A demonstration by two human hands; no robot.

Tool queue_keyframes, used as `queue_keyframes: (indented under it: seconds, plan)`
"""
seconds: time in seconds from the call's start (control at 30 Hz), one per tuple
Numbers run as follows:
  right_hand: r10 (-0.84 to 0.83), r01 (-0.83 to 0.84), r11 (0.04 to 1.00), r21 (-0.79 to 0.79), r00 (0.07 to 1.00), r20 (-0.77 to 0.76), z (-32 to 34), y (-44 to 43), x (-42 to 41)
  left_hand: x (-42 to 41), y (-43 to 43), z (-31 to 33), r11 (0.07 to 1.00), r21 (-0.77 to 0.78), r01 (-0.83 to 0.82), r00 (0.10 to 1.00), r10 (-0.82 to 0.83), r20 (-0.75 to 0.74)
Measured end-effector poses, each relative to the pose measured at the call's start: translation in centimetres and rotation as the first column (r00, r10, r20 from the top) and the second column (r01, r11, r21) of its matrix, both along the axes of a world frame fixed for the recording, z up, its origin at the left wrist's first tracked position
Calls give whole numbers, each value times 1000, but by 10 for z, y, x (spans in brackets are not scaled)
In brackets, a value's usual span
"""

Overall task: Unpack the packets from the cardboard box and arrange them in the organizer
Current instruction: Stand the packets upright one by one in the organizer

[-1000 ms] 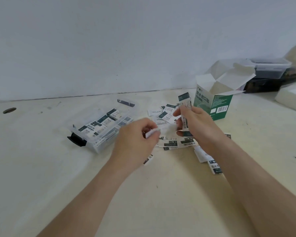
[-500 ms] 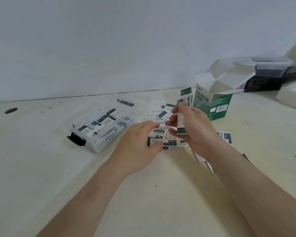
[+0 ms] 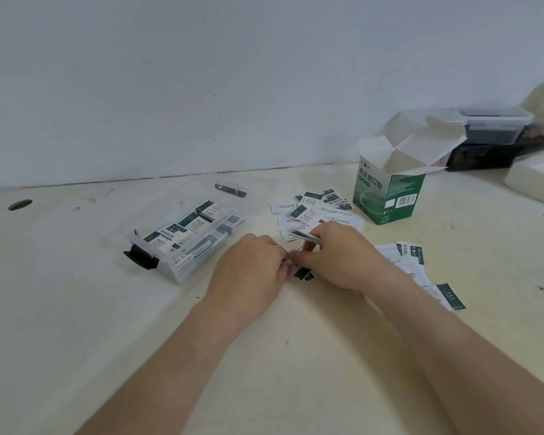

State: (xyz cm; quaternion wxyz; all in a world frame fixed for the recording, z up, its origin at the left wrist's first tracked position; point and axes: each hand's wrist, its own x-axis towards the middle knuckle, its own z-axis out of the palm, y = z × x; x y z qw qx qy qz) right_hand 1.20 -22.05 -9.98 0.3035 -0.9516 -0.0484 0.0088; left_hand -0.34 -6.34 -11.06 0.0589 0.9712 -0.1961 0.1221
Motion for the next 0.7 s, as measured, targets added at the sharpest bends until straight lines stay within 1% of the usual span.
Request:
queue_keyframes:
  seconds: [0.03, 0.1, 0.13, 0.17, 0.2, 0.27, 0.33, 0.37, 0.4, 0.43, 0.47, 0.5, 0.53, 0.6, 0.63, 0.7]
  plan:
    - [-10, 10, 1000, 8, 1000, 9, 1, -1, 0, 1, 1, 0, 1000, -16, 14, 1000, -14, 20]
    - [-29, 28, 997, 71, 1000, 10, 6, -4, 0, 0, 4, 2, 993, -110, 42, 995, -32, 91]
    - [-41, 44, 989, 143, 999, -19, 9, -6, 0, 0, 6, 4, 984, -168, 60, 991, -38, 130]
    - [-43, 62, 968, 243, 996, -83, 12, -8, 0, 0, 6, 5, 973, -213, 84, 984, -48, 170]
    - [-14, 78, 926, 369, 985, -171, 15, -10, 0, 0, 6, 6, 966, -235, 112, 977, -63, 206]
    - [134, 87, 802, 591, 938, -320, 16, -13, 0, -1, 4, 5, 948, -252, 195, 958, -129, 256]
    - [282, 69, 678, 732, 895, -345, 14, -16, -1, -4, 1, 6, 916, -319, 245, 946, -154, 285]
    - [327, 63, 622, 780, 885, -332, 14, -18, -1, -4, 0, 7, 902, -371, 222, 955, -124, 269]
    - [350, 54, 580, 813, 885, -308, 15, -19, -1, -5, 0, 8, 894, -419, 159, 973, -70, 219]
    - [346, 44, 558, 828, 895, -281, 16, -20, -1, -6, 0, 9, 890, -449, 80, 989, -15, 145]
    - [318, 43, 551, 833, 912, -258, 17, -21, -2, -6, 2, 9, 897, -441, -1, 998, 29, 57]
    - [274, 57, 544, 837, 931, -242, 18, -21, -2, -5, 4, 8, 919, -389, -63, 998, 57, -27]
    - [232, 79, 530, 844, 944, -235, 19, -21, -2, -5, 6, 6, 947, -306, -100, 992, 71, -103]
    - [207, 111, 494, 862, 948, -240, 19, -22, -2, -5, 7, 3, 981, -158, -110, 978, 78, -194]
    - [223, 112, 484, 868, 943, -246, 19, -22, -2, -4, 6, 3, 985, -140, -105, 975, 74, -210]
    - [243, 103, 492, 865, 937, -251, 19, -22, -2, -3, 4, 4, 978, -173, -120, 973, 81, -218]
